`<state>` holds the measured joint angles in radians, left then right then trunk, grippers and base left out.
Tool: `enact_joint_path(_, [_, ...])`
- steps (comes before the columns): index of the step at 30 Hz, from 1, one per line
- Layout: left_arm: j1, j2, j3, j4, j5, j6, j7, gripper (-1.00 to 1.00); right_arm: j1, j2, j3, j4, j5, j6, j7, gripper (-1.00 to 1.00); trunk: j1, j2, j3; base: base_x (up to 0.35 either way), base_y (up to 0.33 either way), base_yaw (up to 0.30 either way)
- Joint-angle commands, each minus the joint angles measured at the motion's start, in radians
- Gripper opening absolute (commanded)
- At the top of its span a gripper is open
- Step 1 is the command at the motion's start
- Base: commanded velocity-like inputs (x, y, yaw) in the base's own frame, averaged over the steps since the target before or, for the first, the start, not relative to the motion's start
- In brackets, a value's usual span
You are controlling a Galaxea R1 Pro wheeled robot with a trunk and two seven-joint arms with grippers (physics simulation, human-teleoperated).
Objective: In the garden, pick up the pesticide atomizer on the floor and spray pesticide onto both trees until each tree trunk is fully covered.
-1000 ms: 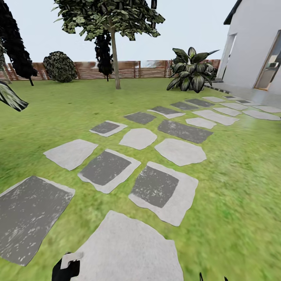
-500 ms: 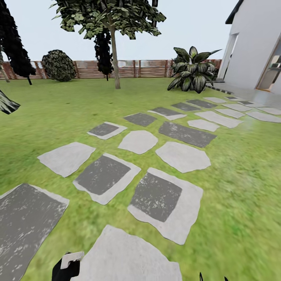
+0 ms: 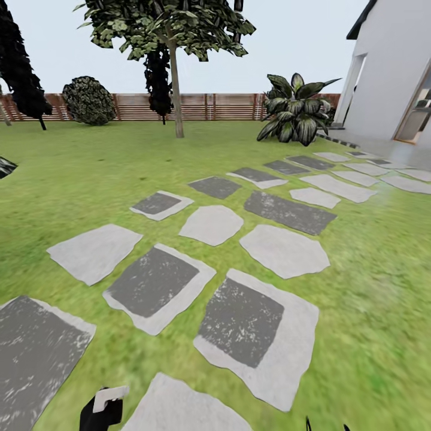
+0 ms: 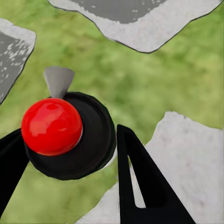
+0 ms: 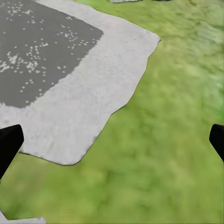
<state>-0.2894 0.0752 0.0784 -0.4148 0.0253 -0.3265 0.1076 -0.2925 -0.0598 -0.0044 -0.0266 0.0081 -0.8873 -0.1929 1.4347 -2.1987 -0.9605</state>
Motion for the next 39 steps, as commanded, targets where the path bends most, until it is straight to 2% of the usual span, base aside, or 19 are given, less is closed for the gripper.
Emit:
enact_joint_path(1, [-0.001,0.000,0.000,0.001,0.002,-0.003,0.002,-1.00,-0.001,0.000,0.000,0.001,0.001,-0.002,-0.002,1.00,0.000,0.000,-0.001,0.339,0.000,0.000])
enact_joint_path(39, [-0.001,0.003,0.000,0.001,0.002,-0.002,0.001,-1.00,-0.001,0.000,0.000,0.001,0.001,-0.002,-0.002,1.00,0.000,0.000,-0.001,0.339,0.000,0.000])
